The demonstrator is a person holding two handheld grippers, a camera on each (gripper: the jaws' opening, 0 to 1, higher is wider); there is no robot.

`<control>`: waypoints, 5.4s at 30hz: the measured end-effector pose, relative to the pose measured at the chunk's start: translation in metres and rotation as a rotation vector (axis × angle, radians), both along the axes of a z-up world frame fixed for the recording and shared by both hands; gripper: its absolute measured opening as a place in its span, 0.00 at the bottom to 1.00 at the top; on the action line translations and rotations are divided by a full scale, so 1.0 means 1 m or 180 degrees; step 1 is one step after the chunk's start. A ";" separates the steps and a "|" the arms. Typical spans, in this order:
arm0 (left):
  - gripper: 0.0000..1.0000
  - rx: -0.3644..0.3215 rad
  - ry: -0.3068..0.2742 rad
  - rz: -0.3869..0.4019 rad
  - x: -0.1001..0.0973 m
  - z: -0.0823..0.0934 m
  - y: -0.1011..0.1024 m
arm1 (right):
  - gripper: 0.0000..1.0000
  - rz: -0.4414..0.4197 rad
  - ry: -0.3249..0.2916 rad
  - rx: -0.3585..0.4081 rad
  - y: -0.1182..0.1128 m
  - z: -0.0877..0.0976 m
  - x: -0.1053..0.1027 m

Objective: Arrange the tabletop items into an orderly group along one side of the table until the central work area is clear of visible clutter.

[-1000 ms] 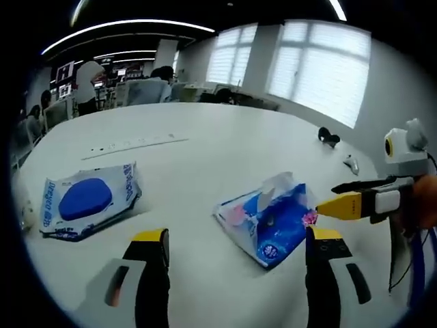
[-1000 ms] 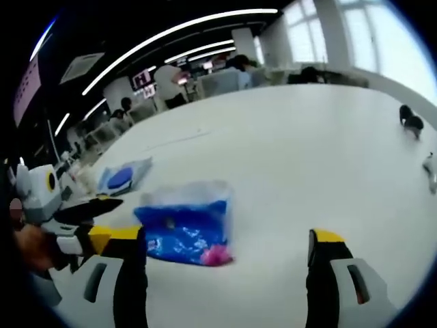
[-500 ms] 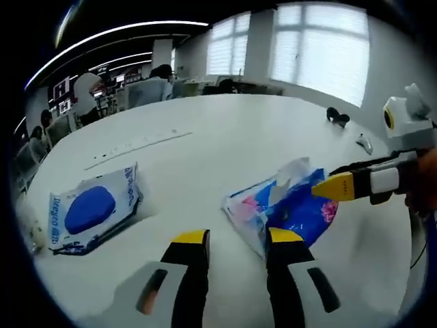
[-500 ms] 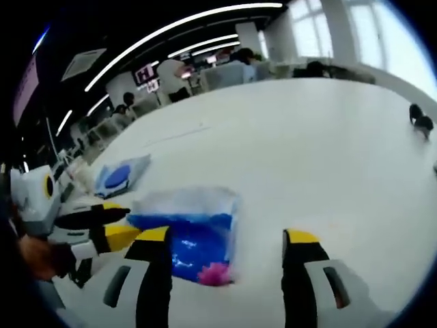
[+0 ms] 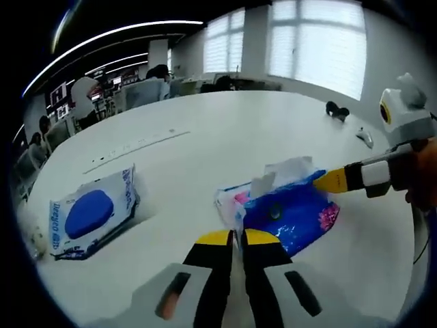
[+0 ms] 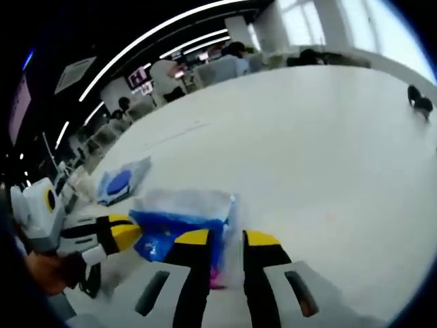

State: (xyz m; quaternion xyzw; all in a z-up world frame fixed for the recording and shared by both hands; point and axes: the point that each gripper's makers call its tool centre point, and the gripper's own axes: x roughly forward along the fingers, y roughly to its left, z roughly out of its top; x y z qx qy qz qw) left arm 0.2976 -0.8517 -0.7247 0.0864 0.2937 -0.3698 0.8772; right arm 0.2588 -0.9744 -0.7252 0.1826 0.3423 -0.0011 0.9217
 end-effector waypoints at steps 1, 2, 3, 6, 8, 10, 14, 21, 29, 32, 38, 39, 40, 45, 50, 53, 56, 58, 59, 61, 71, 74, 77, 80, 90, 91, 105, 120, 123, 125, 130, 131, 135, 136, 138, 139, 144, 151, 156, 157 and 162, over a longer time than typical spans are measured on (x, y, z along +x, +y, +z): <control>0.02 -0.0010 -0.0005 -0.0003 0.000 0.001 -0.001 | 0.09 -0.0012 0.0004 0.0003 0.000 0.000 0.000; 0.02 -0.0003 -0.0013 -0.0005 0.000 0.002 -0.001 | 0.07 -0.0022 0.0012 0.0006 0.001 0.000 0.000; 0.02 0.0000 -0.0018 -0.0008 0.000 0.003 0.000 | 0.04 -0.0027 0.0004 0.0035 0.002 0.001 0.000; 0.01 -0.0004 -0.0023 -0.0013 0.000 0.005 0.000 | 0.01 -0.0067 -0.0005 0.0083 0.003 0.003 0.002; 0.01 -0.0015 -0.0012 -0.0011 0.001 0.007 0.000 | 0.00 -0.0077 -0.0030 0.0083 0.003 0.005 0.005; 0.01 -0.0048 -0.0004 0.0008 0.004 0.011 0.000 | 0.00 -0.0080 -0.0061 0.0088 0.003 0.011 0.009; 0.01 -0.0106 -0.0014 0.0035 0.011 0.018 -0.002 | 0.00 -0.0054 -0.0165 -0.0005 0.000 0.022 0.019; 0.01 -0.0142 -0.0057 0.0083 0.029 0.031 -0.003 | 0.00 -0.0042 -0.0220 -0.0031 -0.002 0.031 0.040; 0.01 -0.0162 -0.0039 0.0254 0.057 0.037 0.006 | 0.00 0.0085 -0.0272 -0.0065 0.005 0.043 0.075; 0.01 -0.0215 -0.0018 0.0358 0.070 0.039 0.011 | 0.00 0.0148 -0.0298 -0.0067 0.010 0.046 0.089; 0.01 -0.0280 0.0050 0.0537 0.093 0.037 0.020 | 0.00 0.0189 -0.0307 -0.0012 0.018 0.044 0.112; 0.01 -0.0294 0.0067 0.0567 0.097 0.036 0.022 | 0.00 0.0203 -0.0310 -0.0007 0.020 0.044 0.116; 0.01 -0.0301 0.0077 0.0585 0.099 0.036 0.024 | 0.00 0.0215 -0.0305 -0.0008 0.021 0.044 0.119; 0.01 -0.0374 0.0204 0.0743 0.113 0.029 0.031 | 0.00 0.0314 -0.0284 -0.0042 0.029 0.041 0.136; 0.01 -0.0341 0.0287 0.0800 0.122 0.018 0.035 | 0.00 0.0371 -0.0228 -0.0032 0.032 0.036 0.149; 0.01 -0.0360 0.0334 0.0829 0.126 0.013 0.035 | 0.00 0.0393 -0.0202 -0.0063 0.032 0.032 0.154; 0.01 -0.0351 0.0365 0.0844 0.128 0.009 0.035 | 0.00 0.0396 -0.0168 -0.0058 0.033 0.028 0.157; 0.01 -0.0333 0.0389 0.0845 0.129 0.006 0.036 | 0.00 0.0399 -0.0114 -0.0052 0.033 0.024 0.158; 0.01 -0.0324 0.0386 0.0842 0.129 0.005 0.036 | 0.00 0.0395 -0.0086 -0.0057 0.033 0.021 0.158; 0.01 -0.0313 0.0371 0.0843 0.130 0.005 0.035 | 0.00 0.0391 -0.0073 -0.0061 0.032 0.017 0.159; 0.03 -0.0303 0.0430 0.0828 0.127 0.003 0.033 | 0.00 0.0322 0.0056 -0.0054 0.027 0.008 0.156; 0.04 -0.0300 0.0428 0.0806 0.126 0.003 0.032 | 0.00 0.0306 0.0061 -0.0084 0.026 0.009 0.154; 0.04 -0.0291 0.0424 0.0809 0.127 0.002 0.033 | 0.00 0.0316 0.0071 -0.0072 0.028 0.008 0.151; 0.04 -0.0271 0.0413 0.0834 0.127 0.002 0.035 | 0.02 0.0345 0.0077 -0.0090 0.030 0.007 0.149; 0.08 -0.0262 0.0409 0.0822 0.127 0.006 0.036 | 0.14 0.0307 -0.0001 -0.0232 0.021 0.013 0.149; 0.08 -0.0266 0.0420 0.0815 0.128 0.006 0.035 | 0.14 0.0311 0.0002 -0.0224 0.021 0.013 0.150; 0.26 -0.0165 0.0288 0.0688 0.120 0.024 0.045 | 0.51 0.0539 -0.0261 -0.0538 0.027 0.032 0.148; 0.58 -0.0276 0.0056 0.0498 0.110 0.052 0.060 | 0.90 0.0572 -0.0313 -0.0662 0.031 0.043 0.120; 0.65 -0.0295 0.0067 0.0457 0.105 0.055 0.066 | 0.99 0.0633 -0.0308 -0.0627 0.038 0.044 0.112; 0.69 -0.0289 0.0026 0.0464 0.103 0.058 0.073 | 1.00 0.0699 -0.0291 -0.0651 0.041 0.044 0.107; 0.78 -0.0308 -0.0001 0.0467 0.097 0.062 0.087 | 1.00 0.0760 -0.0283 -0.0627 0.050 0.046 0.095; 0.80 -0.0299 -0.0005 0.0455 0.095 0.063 0.089 | 1.00 0.0775 -0.0271 -0.0614 0.052 0.045 0.091; 0.90 -0.0274 -0.0052 0.0455 0.088 0.068 0.101 | 1.00 0.0835 -0.0278 -0.0610 0.062 0.048 0.078; 0.92 -0.0252 -0.0080 0.0449 0.085 0.069 0.106 | 1.00 0.0842 -0.0285 -0.0603 0.064 0.048 0.075; 0.92 -0.0272 -0.0101 0.0420 0.081 0.072 0.114 | 1.00 0.0879 -0.0298 -0.0581 0.069 0.048 0.069; 0.92 -0.0266 -0.0102 0.0423 0.079 0.073 0.118 | 1.00 0.0898 -0.0292 -0.0582 0.072 0.047 0.066; 0.93 -0.0249 -0.0155 0.0513 0.069 0.077 0.149 | 1.00 0.0945 -0.0268 -0.0558 0.087 0.042 0.049; 0.94 -0.0176 -0.0219 0.0623 0.044 0.075 0.190 | 1.00 0.1059 -0.0266 -0.0506 0.116 0.042 0.025; 0.95 -0.0196 -0.0196 0.0776 0.031 0.074 0.217 | 1.00 0.1135 -0.0278 -0.0474 0.136 0.044 0.015; 0.95 -0.0176 -0.0194 0.0780 0.027 0.075 0.221 | 1.00 0.1141 -0.0286 -0.0471 0.138 0.045 0.015; 0.96 -0.0134 -0.0203 0.0818 0.013 0.073 0.236 | 1.00 0.1221 -0.0311 -0.0432 0.160 0.047 0.007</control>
